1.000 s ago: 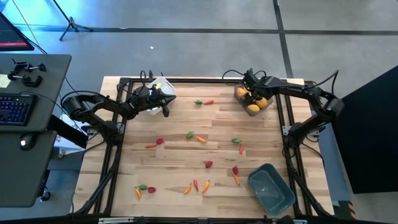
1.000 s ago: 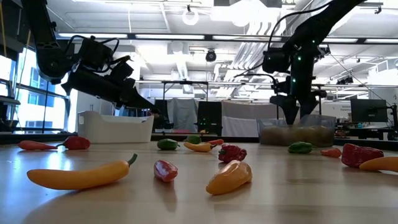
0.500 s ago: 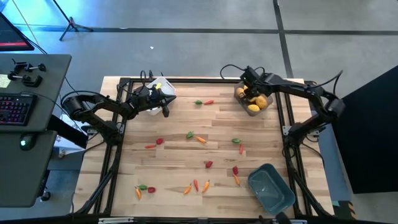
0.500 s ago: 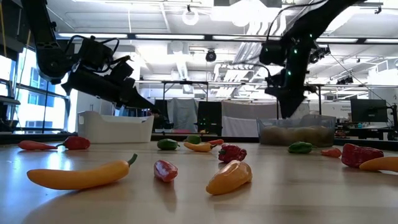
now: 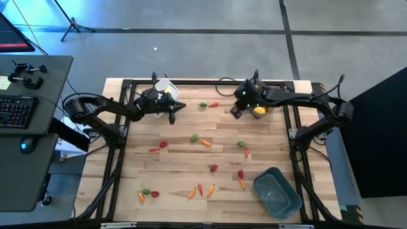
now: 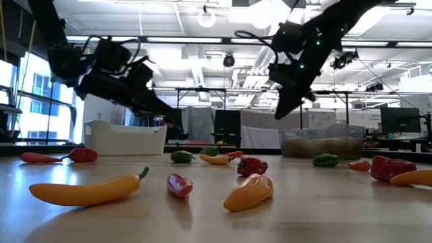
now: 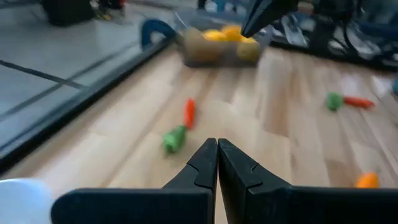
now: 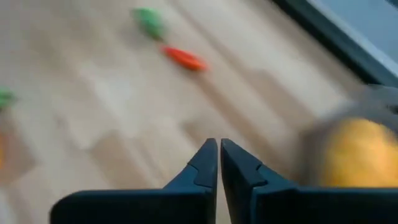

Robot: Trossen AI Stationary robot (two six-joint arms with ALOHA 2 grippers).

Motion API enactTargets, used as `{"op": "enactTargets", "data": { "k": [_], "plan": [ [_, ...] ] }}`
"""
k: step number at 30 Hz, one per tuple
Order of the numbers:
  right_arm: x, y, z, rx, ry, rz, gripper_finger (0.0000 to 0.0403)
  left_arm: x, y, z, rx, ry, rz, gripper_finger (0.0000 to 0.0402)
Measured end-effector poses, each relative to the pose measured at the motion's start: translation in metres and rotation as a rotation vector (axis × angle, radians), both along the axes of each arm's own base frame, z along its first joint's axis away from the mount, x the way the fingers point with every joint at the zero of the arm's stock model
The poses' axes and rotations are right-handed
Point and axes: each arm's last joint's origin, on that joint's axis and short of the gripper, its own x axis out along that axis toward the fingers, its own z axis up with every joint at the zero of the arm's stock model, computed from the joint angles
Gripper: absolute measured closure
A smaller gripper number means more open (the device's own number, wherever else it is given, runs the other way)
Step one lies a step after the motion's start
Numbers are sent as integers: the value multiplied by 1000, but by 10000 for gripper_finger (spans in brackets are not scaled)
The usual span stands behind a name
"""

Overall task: Sort produce into baskets
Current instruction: Put the yellow chili pepper into the blue bin

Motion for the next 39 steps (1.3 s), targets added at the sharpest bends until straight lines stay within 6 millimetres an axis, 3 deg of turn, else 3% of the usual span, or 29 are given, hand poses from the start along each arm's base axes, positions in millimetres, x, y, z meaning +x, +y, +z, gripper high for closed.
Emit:
{"op": "enactTargets", "data": {
  "k": [8,16,22,27,31,35,39],
  "plan": [
    [23,67,-29,55,-190,168,390,17,-20,-3,7,114,-123,401],
    [58,126,-60,28,-315,220,289,20,-23,0,35,89,-111,401],
    [74,141,-88,1,-371,260,228,20,-22,1,40,91,-87,401],
    [79,142,-110,0,-351,279,222,20,-22,1,19,85,-79,401],
    [87,143,-118,1,-329,290,222,20,-22,1,12,84,-77,402],
    [98,144,-119,13,-279,301,242,20,-22,1,21,83,-80,402],
    [104,143,-117,16,-197,296,303,20,-22,0,24,88,-80,402]
  ]
}}
